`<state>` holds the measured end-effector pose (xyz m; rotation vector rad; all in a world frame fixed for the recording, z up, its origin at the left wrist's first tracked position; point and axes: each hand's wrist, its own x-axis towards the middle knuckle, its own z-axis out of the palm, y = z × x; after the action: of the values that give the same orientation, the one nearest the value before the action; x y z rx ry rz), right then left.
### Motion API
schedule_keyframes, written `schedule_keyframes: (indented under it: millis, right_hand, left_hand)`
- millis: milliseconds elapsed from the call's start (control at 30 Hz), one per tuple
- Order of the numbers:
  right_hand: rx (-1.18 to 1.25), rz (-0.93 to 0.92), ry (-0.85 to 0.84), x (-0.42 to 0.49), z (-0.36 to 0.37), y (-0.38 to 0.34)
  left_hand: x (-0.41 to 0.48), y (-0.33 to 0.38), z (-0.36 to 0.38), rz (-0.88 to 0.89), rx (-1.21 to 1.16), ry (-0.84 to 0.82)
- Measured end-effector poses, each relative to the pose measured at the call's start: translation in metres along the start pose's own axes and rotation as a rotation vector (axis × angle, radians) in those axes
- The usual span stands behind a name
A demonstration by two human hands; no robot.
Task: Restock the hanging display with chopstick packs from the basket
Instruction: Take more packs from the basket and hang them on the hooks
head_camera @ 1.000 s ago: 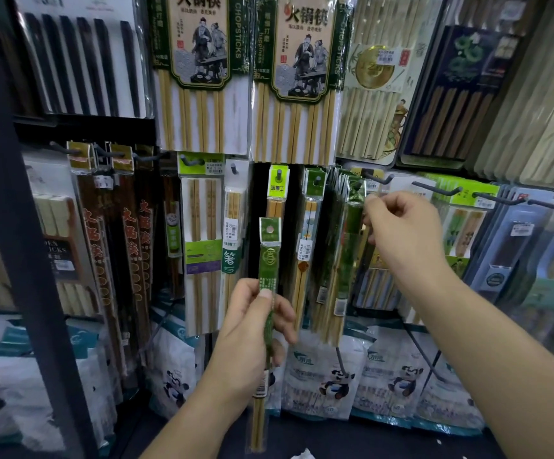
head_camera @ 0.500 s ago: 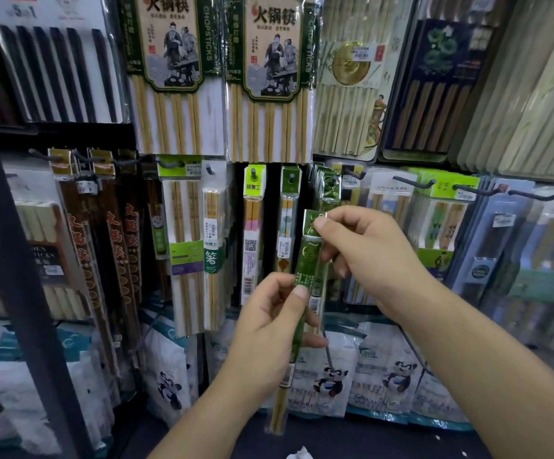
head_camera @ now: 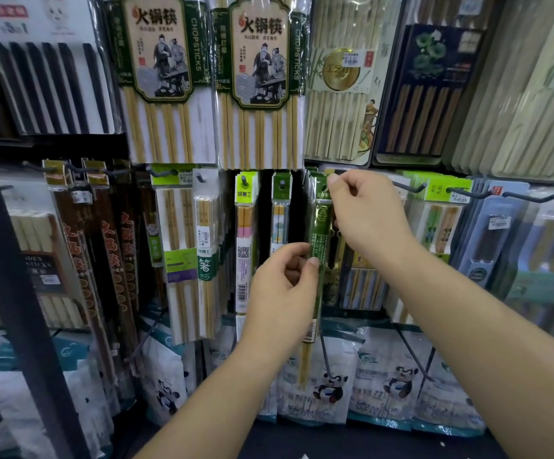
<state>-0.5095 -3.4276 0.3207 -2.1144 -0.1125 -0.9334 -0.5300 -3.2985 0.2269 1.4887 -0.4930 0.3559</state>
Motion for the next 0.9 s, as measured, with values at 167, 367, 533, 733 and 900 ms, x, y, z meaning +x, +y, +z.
schedule_keyframes:
  millis: [167, 367, 533, 733, 900]
  right_hand:
    - [0.015, 0.003, 0.064, -0.0016, 0.0037, -0.0004]
    - [-0.019, 0.004, 0.072, -0.0024, 0.0022, -0.0001]
    - [-0.034, -0.015, 0.104, -0.0049, 0.0035, 0.0006]
    - [-0.012, 0.003, 0.132, -0.0054, 0.0044, 0.0023]
    - [-0.015, 0.02, 0.152, -0.0041, 0.0038, 0.0021]
  left_hand:
    - [0.0033, 0.0001, 0.0014, -0.008, -0.011, 0.019]
    - [0.0064, 0.0029, 0.0008, -0.016, -0.018, 0.029]
    - [0.0068, 0.0037, 0.0008, -0.023, -0.017, 0.018]
    - [0.0072, 0.0022, 0.0007, -0.037, 0.005, 0.008]
    - [0.0066, 0.0025, 0.002, -0.053, 0.013, 0.008]
